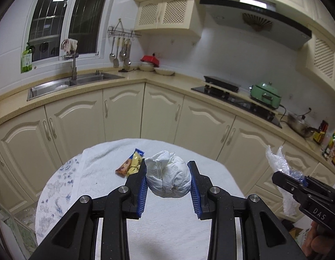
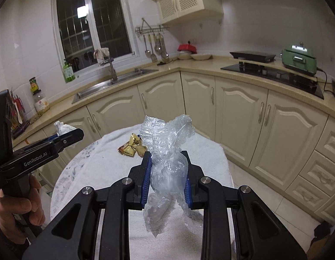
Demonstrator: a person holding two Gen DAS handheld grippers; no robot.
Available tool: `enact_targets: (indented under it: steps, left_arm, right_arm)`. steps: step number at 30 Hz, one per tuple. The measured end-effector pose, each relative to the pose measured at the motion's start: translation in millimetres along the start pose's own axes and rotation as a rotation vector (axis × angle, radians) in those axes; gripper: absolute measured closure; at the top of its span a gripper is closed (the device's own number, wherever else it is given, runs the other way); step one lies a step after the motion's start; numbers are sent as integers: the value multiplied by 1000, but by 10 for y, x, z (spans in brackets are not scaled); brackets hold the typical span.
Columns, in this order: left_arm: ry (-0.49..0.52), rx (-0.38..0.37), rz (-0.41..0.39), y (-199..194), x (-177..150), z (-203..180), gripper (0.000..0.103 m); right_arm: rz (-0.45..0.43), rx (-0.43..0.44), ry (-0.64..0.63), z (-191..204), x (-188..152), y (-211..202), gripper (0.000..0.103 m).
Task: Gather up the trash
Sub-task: 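Carry both items to the blue bin and open both tools to drop them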
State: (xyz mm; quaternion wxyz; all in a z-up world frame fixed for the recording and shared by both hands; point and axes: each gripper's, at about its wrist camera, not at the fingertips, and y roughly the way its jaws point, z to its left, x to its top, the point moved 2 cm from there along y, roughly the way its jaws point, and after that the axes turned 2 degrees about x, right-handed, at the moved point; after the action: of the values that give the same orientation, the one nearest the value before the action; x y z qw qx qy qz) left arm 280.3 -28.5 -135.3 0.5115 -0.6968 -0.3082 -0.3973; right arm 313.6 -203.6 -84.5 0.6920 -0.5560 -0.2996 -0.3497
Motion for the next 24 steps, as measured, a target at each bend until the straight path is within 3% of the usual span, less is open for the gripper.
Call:
enact_targets:
  steps: [9, 16, 24]
  left_arm:
    - [77, -78, -48, -282, -78, -456, 72]
    - [150, -185, -58, -304, -83, -902, 72]
    - [271, -350, 15, 22, -191, -1647, 72]
  right_arm:
    - [-71, -54, 34, -270, 29, -440, 77]
    - [-108, -133, 83, -669, -28, -771, 77]
    - [-115, -264, 190, -1339, -277, -1053, 77]
